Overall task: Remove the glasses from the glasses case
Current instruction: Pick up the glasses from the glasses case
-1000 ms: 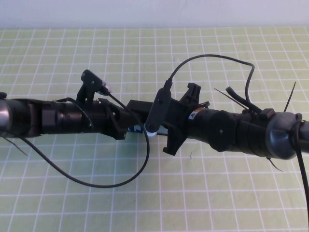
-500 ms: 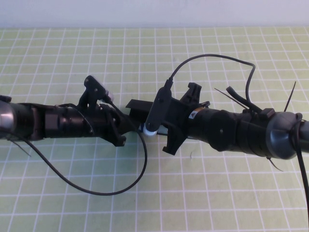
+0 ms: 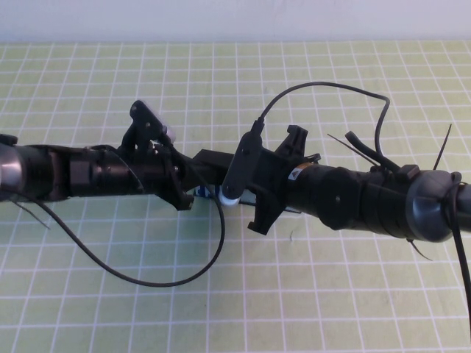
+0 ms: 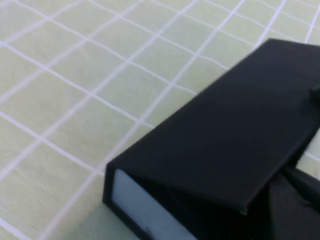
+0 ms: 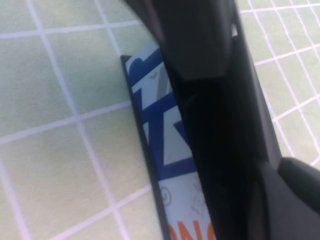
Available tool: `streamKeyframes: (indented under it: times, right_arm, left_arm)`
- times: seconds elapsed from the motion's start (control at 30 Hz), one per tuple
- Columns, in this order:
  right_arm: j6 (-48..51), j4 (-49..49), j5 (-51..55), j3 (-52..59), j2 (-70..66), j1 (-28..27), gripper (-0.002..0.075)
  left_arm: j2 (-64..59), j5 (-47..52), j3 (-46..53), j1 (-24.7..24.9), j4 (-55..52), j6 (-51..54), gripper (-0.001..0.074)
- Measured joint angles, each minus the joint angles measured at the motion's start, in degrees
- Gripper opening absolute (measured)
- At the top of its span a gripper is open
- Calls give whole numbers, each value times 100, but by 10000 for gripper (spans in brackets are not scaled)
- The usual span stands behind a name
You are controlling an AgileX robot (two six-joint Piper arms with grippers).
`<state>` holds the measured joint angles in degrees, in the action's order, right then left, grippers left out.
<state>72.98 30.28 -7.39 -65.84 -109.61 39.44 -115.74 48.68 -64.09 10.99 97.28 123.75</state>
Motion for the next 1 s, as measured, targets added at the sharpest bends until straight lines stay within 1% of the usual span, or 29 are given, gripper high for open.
streamKeyframes:
  times: [0.2,0.83,1.0]
  right_arm:
    - [0,56,-47,-9,9,0,4]
    - [0,80,-28,-9,9,0,3]
    - [0,265,-117,-9,83,0,3]
  left_arm:
    - [0,-336,-239,27,-34,0,-4]
    - [-386,-57,-314,27,133,111,-4]
    - [-386,-57,-314,27,133,70,-4]
